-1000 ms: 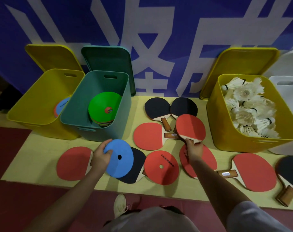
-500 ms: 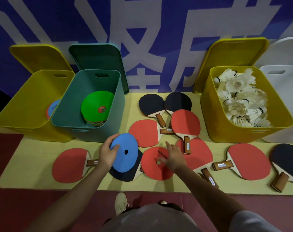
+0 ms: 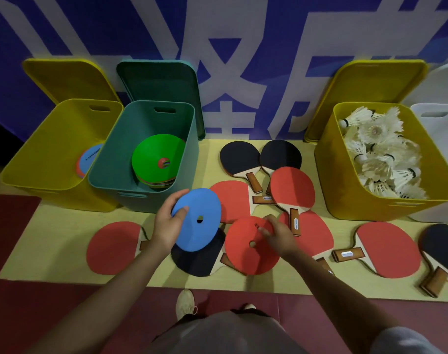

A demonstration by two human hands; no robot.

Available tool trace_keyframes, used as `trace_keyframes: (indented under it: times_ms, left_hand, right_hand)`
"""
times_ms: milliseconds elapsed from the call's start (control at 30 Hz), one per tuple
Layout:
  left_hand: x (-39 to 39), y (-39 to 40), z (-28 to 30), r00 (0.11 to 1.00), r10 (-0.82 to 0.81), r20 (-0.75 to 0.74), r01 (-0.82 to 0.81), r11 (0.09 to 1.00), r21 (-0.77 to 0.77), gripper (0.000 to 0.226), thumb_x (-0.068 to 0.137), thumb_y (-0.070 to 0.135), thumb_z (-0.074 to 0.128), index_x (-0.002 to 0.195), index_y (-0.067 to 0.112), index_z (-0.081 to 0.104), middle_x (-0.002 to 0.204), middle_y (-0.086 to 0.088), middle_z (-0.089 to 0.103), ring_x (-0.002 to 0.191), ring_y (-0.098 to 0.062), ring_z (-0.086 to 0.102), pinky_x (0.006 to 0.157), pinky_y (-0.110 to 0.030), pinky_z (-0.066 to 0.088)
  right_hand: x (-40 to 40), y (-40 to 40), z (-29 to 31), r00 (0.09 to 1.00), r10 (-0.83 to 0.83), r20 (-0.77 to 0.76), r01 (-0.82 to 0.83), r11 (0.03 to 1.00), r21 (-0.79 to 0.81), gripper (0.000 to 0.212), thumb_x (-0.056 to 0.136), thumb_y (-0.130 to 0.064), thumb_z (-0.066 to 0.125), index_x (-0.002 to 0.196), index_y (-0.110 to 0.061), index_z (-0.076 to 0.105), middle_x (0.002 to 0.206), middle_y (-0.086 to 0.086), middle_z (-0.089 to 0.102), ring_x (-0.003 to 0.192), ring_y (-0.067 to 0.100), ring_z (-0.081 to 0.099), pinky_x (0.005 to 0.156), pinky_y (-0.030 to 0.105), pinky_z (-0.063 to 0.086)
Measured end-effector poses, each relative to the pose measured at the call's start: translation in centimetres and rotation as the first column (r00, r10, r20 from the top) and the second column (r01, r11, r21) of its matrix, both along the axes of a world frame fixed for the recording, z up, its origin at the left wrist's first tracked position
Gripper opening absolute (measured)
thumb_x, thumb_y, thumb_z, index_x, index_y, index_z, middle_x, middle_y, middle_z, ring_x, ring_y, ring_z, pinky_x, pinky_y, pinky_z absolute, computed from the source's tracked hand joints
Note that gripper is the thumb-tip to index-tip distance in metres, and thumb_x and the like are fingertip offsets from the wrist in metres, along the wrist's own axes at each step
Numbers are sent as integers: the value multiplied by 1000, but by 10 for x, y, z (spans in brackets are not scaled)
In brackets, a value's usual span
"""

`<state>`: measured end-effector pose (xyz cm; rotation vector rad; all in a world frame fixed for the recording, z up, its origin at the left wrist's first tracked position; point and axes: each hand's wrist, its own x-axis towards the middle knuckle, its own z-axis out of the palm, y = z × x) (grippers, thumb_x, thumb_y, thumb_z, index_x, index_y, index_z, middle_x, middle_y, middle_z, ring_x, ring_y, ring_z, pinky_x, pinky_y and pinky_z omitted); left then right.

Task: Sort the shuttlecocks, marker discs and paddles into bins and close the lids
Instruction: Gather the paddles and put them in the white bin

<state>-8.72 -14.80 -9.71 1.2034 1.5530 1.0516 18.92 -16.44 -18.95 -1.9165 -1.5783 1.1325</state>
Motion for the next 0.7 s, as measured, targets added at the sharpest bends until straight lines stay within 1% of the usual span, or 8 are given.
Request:
trace_keyframes:
  times_ms: [67,100,200,367,467,567,633,700]
  left_hand:
    - [-6,11,18,998,-19,55,17,999,44,39,94,3,51,112,37,59,116,24,55,107,-1,53,89,-27,45]
    - [-11,19,27,997,-33,75,28,997,72,40,94,4,51,111,39,59,117,24,55,108,-3,54,88,-25,45]
    - [-39,47,54,992,-36,119,15,986,169,43,93,5,52,110,43,60,122,14,58,114,-11,55,91,-30,46]
    - [-113,108,90,977,136,166,-179,944,277,38,93,7,53,114,38,58,125,5,56,116,-18,54,92,-37,50]
    - [-166,147,96,932,290,218,-342,901,265,39,89,8,54,118,33,56,128,-2,56,116,-23,55,94,-40,49]
    - [-220,175,97,865,412,287,-485,836,259,42,87,1,51,124,22,55,126,-6,56,109,-22,57,81,-30,50]
    - [-255,192,92,810,492,318,-570,787,235,44,86,-5,48,126,12,55,124,-8,57,106,-18,55,82,-24,47]
    - [-288,208,83,772,560,301,-623,761,181,45,86,-7,47,129,6,53,128,-12,56,108,-19,55,86,-24,45]
  right_hand:
    - [-5,6,32,990,-39,-133,48,997,65,27,93,-18,58,119,-26,54,99,-15,57,88,3,57,69,15,42]
    - [-9,12,49,981,-45,-186,65,993,101,30,94,-19,58,120,-32,54,104,-21,55,92,-4,54,71,10,42]
    - [-27,36,98,942,-85,-325,161,964,213,30,95,-18,57,120,-34,56,111,-27,52,95,-10,52,71,7,43]
    - [-78,91,163,801,-194,-566,398,879,263,31,92,-17,59,123,-22,59,109,-13,61,95,0,59,72,15,46]
    - [-125,127,182,787,-205,-582,432,856,283,31,93,-17,58,124,-21,58,107,-8,60,89,1,58,67,13,46]
    - [-179,161,184,739,-226,-635,472,846,248,30,93,-13,57,123,-19,57,107,-3,61,86,5,58,65,12,48]
    - [-214,180,179,712,-249,-656,479,855,196,31,92,-11,57,123,-17,58,113,3,62,91,13,59,71,19,50]
    - [-246,197,176,709,-261,-655,469,868,161,33,92,-10,56,124,-16,57,116,3,60,97,16,58,76,23,49]
